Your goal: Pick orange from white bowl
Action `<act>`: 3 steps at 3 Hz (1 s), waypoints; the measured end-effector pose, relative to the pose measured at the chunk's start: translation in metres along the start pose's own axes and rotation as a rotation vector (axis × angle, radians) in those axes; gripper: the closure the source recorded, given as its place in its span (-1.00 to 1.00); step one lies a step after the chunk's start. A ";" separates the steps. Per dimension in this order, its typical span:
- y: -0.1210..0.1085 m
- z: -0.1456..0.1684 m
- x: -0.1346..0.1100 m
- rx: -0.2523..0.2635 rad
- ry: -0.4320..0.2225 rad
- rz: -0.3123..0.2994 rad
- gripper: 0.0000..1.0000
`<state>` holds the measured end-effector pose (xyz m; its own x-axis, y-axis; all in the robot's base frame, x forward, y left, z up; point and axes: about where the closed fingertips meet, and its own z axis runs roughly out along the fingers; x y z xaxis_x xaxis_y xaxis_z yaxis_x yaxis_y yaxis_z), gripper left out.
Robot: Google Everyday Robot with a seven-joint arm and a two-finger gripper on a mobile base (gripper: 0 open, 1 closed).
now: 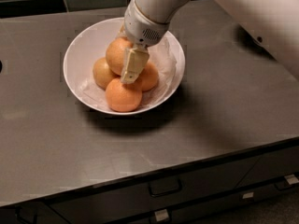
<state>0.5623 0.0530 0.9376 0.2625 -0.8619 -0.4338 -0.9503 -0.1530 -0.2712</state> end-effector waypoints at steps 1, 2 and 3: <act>0.000 0.002 0.000 -0.004 0.000 -0.001 -0.02; 0.000 0.002 0.000 -0.004 0.000 -0.001 0.45; 0.000 0.002 0.000 -0.004 0.000 -0.001 0.91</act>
Offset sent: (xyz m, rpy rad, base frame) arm 0.0006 0.0005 -0.0016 -0.0014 0.0032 0.0023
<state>0.5628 0.0535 0.9362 0.2633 -0.8618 -0.4336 -0.9507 -0.1555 -0.2683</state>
